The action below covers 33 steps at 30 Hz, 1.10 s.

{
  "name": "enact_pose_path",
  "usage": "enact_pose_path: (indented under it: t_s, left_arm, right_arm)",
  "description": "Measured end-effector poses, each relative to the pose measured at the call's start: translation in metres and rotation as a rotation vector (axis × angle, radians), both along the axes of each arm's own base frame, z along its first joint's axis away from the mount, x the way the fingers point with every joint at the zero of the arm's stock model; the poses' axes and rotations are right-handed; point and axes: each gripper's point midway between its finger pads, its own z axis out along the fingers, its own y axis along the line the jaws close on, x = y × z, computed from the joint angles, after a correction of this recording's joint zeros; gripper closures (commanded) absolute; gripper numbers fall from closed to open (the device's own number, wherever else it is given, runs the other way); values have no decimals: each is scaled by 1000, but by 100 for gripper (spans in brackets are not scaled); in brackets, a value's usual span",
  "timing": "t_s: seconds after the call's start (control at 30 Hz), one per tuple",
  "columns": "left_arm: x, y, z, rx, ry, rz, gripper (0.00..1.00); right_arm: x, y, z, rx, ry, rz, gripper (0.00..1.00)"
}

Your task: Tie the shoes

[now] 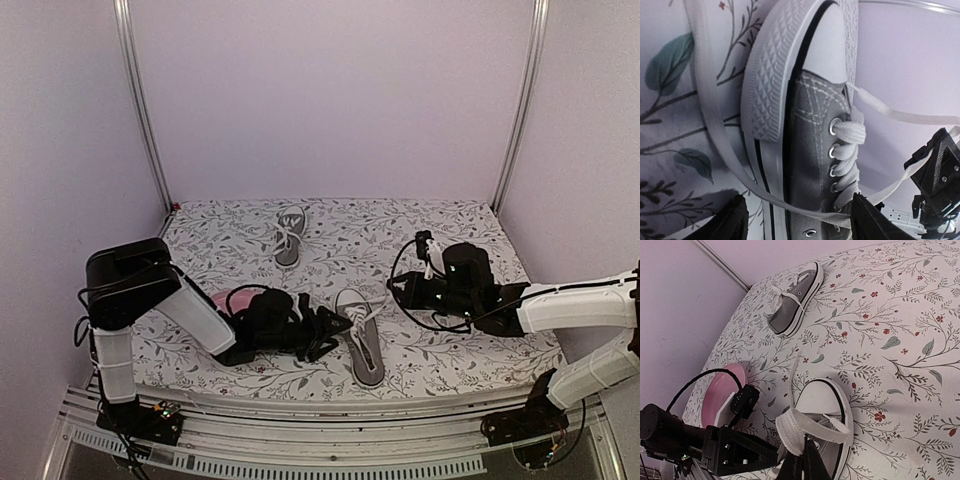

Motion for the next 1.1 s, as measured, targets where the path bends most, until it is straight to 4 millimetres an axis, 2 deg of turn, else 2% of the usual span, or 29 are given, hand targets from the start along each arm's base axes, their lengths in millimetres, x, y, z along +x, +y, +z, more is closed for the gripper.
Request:
enact_pose_path:
  t_s: [0.27,0.43,0.67,0.8,1.0,1.1]
  left_arm:
    - [20,5,-2,2,-15,49,41]
    - [36,9,-6,7,-29,80,52]
    - [46,10,-12,20,-43,91,80]
    - [50,10,-11,29,-63,94,100]
    - [58,14,-11,55,-103,108,100]
    - [62,16,-3,66,-157,105,100]
  right_arm:
    - [0,-1,5,12,-7,-2,98]
    - [-1,-1,5,10,-6,-3,98]
    - [-1,-4,2,-4,3,-11,98]
    - [-2,-5,0,-11,9,-14,98]
    - [-2,-7,4,-7,4,-17,98]
    - [-3,-7,8,-2,-3,-15,98]
